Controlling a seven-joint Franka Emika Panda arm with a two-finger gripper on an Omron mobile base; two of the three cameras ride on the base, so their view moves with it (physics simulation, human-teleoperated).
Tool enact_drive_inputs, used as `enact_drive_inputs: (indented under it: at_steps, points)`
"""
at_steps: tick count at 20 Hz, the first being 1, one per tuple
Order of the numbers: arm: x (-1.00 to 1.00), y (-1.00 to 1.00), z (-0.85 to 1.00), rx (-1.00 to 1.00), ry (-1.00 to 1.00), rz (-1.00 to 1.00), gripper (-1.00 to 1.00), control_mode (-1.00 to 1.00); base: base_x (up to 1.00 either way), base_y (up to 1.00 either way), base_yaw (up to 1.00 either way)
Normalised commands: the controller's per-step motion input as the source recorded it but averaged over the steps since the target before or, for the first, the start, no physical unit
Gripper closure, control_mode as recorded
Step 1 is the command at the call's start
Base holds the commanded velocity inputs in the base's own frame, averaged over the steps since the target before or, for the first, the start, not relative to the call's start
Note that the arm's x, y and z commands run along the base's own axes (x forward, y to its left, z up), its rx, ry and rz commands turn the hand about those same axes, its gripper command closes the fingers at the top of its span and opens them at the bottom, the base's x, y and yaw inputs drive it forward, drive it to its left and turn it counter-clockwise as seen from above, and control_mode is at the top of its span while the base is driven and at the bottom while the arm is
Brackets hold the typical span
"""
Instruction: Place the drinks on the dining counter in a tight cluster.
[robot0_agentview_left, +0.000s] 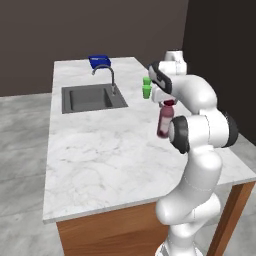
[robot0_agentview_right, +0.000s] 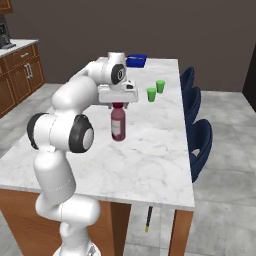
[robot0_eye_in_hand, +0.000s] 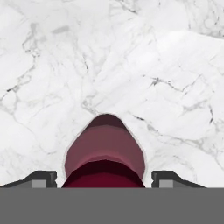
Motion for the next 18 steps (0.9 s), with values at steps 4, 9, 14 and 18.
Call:
enact_drive_inputs:
  at_steps: [4,9,14,18]
  points:
    - [0.00,0.00,-0.53,0.02,0.00,0.00,1.00,-1.00,0.00,0.00,0.00]
    - [0.00,0.00,-0.56,0.01,0.00,0.00,1.00,-1.00,0.00,0.00,0.00]
    - [0.03,0.00,-0.37,0.00,-0.01,0.00,1.00,-1.00,0.00,0.00,0.00]
    - [0.18,0.00,-0.08,0.00,0.00,0.00,1.00,-1.00,0.00,0.00,0.00]
